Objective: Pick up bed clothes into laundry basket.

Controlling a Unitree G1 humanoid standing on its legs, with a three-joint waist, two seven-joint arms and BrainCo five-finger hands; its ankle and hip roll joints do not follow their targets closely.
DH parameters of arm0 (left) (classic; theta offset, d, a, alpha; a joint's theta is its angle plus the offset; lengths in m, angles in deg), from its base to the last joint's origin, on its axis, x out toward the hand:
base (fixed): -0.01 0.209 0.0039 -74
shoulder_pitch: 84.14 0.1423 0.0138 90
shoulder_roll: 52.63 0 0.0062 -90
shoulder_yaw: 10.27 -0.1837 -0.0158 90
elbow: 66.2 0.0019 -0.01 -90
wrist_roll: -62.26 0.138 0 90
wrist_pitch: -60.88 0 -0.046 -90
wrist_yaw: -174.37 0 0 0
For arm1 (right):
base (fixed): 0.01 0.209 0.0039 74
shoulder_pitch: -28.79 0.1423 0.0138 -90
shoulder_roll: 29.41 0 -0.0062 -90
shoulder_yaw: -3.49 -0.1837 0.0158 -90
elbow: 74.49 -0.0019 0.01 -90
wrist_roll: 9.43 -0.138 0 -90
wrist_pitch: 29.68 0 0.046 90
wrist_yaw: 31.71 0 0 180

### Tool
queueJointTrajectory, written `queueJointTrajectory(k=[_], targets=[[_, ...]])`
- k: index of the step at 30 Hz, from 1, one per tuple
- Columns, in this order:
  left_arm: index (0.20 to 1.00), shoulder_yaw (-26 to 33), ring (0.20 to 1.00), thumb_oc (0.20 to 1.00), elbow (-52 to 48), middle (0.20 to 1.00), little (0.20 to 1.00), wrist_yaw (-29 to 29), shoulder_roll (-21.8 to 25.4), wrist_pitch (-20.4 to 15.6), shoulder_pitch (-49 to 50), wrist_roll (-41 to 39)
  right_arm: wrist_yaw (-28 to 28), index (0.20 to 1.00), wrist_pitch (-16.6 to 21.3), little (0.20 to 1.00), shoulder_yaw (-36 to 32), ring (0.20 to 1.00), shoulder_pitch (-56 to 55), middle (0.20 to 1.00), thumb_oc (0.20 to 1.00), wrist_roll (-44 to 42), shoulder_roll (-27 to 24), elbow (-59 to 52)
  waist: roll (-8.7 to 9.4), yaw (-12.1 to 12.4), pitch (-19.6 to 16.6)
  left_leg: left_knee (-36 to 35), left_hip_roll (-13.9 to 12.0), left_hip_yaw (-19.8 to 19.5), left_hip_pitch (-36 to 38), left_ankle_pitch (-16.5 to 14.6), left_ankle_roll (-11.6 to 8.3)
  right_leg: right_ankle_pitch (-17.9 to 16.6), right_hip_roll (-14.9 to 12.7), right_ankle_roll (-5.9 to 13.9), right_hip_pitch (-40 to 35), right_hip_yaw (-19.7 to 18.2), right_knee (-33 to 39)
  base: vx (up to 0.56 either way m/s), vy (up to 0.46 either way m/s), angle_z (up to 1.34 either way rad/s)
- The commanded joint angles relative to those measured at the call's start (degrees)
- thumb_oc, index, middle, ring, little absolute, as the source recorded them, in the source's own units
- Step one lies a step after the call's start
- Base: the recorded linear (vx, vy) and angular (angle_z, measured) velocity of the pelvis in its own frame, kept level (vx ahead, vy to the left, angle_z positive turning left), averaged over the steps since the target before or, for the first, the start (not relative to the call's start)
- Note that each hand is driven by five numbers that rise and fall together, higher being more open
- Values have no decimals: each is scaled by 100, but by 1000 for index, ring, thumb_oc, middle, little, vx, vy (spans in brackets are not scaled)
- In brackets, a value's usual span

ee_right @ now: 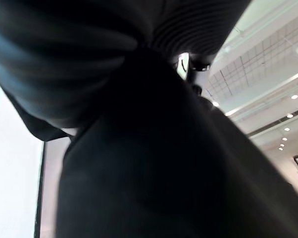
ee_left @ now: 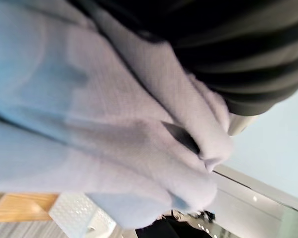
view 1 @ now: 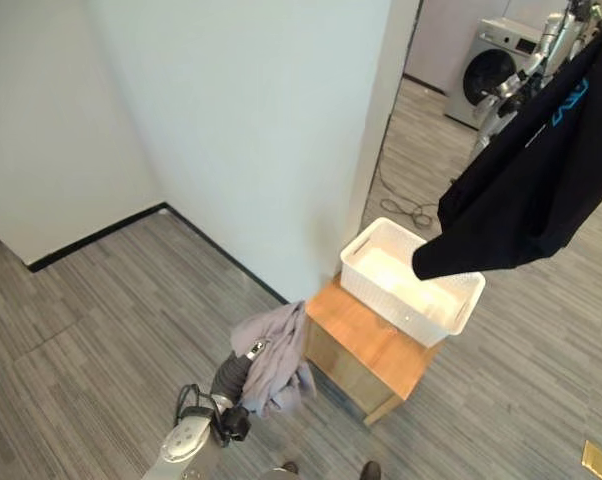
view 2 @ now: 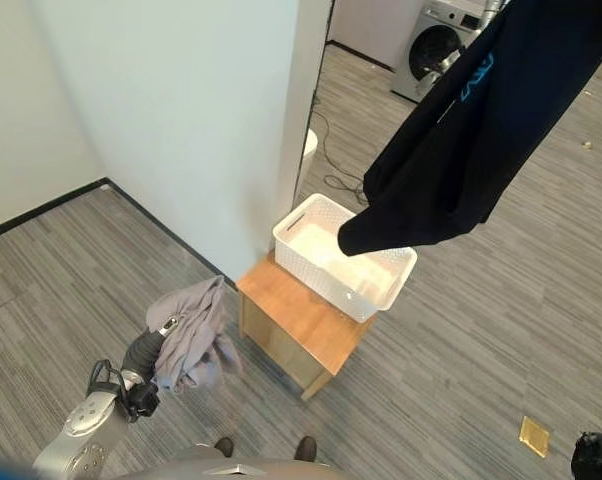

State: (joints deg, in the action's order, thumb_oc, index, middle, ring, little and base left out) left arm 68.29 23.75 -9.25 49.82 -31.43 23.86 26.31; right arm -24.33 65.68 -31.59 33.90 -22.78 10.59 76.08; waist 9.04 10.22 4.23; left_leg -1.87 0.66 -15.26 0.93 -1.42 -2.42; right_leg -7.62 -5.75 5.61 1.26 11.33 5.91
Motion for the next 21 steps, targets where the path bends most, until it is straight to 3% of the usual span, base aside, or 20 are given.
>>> queueJointTrajectory(k=[1,10,13,21], targets=[[200,7,200,200,-653,200,200,-38,394,-347,-169,-327,245,200,-38,200,637,200,1188,200,200,52,-80,423,13,217,153,-313,-88,205,-515,564,-74,499,29,205,-312,90,-91,-34,-4,11],[200,215,200,200,-709,200,200,230,469,-443,-200,-384,357,200,-173,200,642,200,1303,200,200,14,275,928,73,425,530,-313,-44,72,-1035,707,-107,477,84,174,116,214,-91,-52,1,13],[200,338,200,200,-780,200,200,316,429,-485,-156,-403,430,200,-278,200,620,200,1279,200,200,142,359,1171,3,509,718,-313,1,41,-1223,759,-104,469,78,176,285,253,-91,-19,30,5],[200,336,200,200,-731,200,200,412,397,-549,-255,-451,332,200,-305,200,338,200,647,200,200,373,657,1057,-37,574,812,-313,21,16,-1296,760,-72,470,66,187,353,238,-91,8,12,5]])
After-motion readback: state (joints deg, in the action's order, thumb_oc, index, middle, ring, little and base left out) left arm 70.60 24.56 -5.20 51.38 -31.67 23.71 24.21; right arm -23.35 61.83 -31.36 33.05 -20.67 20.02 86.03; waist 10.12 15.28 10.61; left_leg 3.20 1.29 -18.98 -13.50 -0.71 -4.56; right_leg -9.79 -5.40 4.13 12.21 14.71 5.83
